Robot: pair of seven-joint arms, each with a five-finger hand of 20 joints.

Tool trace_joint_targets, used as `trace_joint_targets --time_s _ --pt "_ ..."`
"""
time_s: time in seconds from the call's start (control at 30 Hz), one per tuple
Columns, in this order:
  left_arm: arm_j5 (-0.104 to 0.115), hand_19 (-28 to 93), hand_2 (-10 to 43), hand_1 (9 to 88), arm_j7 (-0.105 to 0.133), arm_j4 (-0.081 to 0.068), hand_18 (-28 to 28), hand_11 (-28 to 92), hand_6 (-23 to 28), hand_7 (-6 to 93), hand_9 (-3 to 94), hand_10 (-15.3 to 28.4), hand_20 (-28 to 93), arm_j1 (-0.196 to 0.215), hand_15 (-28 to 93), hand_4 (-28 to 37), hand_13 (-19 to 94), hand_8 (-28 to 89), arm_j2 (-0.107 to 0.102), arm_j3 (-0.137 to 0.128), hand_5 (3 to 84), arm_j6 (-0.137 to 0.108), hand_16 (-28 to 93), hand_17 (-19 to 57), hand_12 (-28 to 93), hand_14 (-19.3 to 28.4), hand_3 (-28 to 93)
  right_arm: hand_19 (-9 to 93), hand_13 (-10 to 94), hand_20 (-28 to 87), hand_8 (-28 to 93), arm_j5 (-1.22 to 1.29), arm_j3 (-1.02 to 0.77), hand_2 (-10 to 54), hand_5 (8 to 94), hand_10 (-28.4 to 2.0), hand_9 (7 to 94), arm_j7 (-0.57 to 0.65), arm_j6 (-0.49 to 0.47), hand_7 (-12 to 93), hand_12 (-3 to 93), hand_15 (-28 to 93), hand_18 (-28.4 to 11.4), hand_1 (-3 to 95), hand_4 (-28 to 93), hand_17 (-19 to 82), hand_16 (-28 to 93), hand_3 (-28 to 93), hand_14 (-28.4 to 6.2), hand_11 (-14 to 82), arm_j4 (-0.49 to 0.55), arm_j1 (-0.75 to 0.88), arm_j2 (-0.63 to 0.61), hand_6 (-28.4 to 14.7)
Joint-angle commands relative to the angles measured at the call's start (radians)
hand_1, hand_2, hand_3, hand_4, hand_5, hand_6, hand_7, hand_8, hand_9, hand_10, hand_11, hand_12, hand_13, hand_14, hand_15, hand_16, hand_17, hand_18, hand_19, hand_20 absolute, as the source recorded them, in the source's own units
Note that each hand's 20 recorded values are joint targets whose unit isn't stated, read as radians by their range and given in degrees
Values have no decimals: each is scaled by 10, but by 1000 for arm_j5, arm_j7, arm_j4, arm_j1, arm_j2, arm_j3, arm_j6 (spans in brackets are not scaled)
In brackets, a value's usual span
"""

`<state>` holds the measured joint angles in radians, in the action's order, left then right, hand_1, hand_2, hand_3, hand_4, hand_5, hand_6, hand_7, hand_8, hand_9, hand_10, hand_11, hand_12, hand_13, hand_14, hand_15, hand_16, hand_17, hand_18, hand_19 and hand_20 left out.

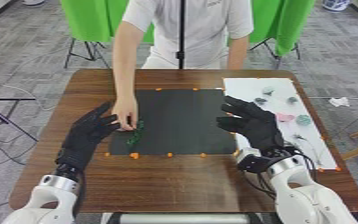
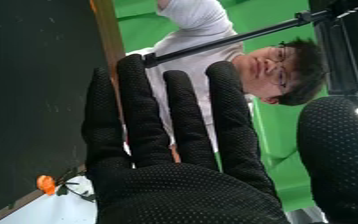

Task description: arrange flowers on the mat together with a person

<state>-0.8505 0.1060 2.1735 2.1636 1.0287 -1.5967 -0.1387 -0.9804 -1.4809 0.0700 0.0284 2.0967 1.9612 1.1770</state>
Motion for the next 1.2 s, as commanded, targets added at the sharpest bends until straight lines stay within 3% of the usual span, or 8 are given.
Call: trace_joint_targets --time_s 0.03,0.47,0.8,1.2 --pt "2 483 54 237 -8 1 261 226 64 103 360 187 138 15 460 -266 258 -81 4 -1 360 -3 -64 -94 99 265 778 541 391 152 -128 -2 -4 174 465 -144 441 -8 -1 170 128 286 -258 86 -268 120 137 854 -198 74 7 21 8 -3" --pt "-1 483 53 237 -20 3 261 229 64 106 360 187 138 21 462 -266 258 -81 10 -3 361 -1 -64 -94 100 265 780 542 391 152 -129 -4 -4 174 466 -144 442 5 2 171 128 287 -258 86 -268 120 136 855 -199 74 10 24 10 -4" --pt "2 483 52 238 -14 2 260 229 65 107 360 189 138 18 462 -265 258 -81 6 -1 361 -6 -65 -93 101 265 781 543 391 152 -128 -3 -5 174 466 -143 441 6 0 170 128 288 -258 87 -268 120 136 855 -199 74 9 11 4 -4" --pt "3 484 53 239 4 10 261 233 66 107 360 189 138 25 462 -267 258 -81 -4 -7 362 -27 -65 -93 100 265 781 583 416 174 -128 -61 -173 139 461 -154 459 30 -6 173 140 353 -261 128 -259 128 141 841 -194 106 30 11 -152 -6"
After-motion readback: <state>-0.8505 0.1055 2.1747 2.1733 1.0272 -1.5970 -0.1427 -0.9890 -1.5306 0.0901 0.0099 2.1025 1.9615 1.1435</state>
